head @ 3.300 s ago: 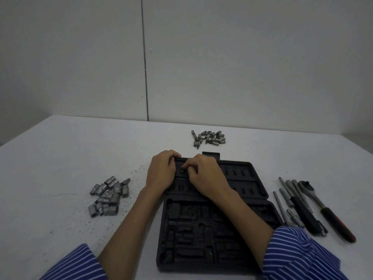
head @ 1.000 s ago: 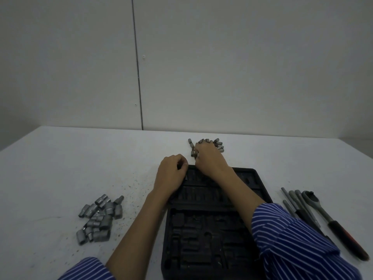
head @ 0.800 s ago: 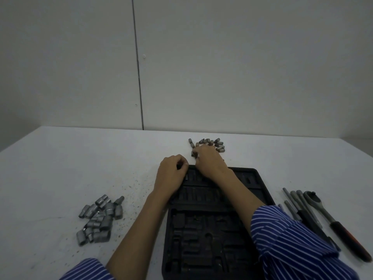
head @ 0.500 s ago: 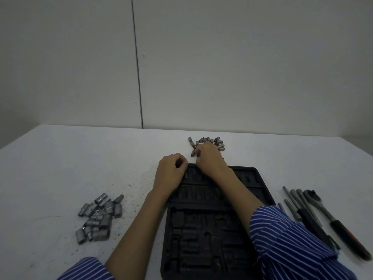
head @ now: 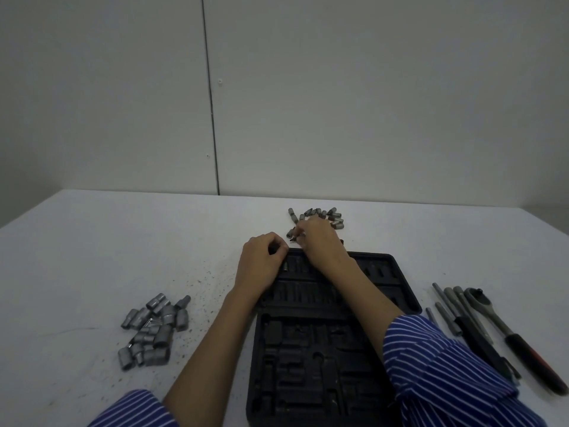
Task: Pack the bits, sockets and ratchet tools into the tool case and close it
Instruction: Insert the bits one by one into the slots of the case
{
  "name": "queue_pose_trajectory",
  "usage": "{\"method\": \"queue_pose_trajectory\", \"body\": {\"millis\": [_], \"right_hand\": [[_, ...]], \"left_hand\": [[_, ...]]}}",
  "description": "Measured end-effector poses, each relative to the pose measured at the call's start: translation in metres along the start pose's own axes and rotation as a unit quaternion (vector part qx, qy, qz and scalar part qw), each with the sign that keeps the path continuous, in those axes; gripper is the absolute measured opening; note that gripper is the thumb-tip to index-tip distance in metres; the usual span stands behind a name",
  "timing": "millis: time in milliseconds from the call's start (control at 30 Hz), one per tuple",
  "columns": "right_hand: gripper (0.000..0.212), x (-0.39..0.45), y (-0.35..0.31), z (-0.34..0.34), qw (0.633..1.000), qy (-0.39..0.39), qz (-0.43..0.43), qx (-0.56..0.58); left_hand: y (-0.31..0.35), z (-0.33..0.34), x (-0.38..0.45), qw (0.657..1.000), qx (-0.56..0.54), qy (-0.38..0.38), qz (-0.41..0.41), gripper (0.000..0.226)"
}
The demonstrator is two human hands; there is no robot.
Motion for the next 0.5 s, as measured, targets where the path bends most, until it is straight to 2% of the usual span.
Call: {"method": "queue_pose_trajectory", "body": {"millis": [200,500], "right_hand": [[0.02,-0.007,-0.002,-0.009,1.0,0.011,-0.026,0.001],[0.015,-0.019,-0.006,-0.035,0.995,0.011,0.012,0.097]], "left_hand": [[0.001,-0.001,-0.001,1.0,-0.008,0.0,-0.009,0.008],[0.003,-0.002,-0.001,1.0,-0.01,-0.004,-0.019,0.009]]}}
Point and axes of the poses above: each hand's wrist, its own x-axis towards the middle knuckle, its own z-axis out of the palm, y = z × x, the point moved 1 cm from there along x, towards the middle knuckle, and after that the axes turned 13 degrees about y, right-handed, at the moved point
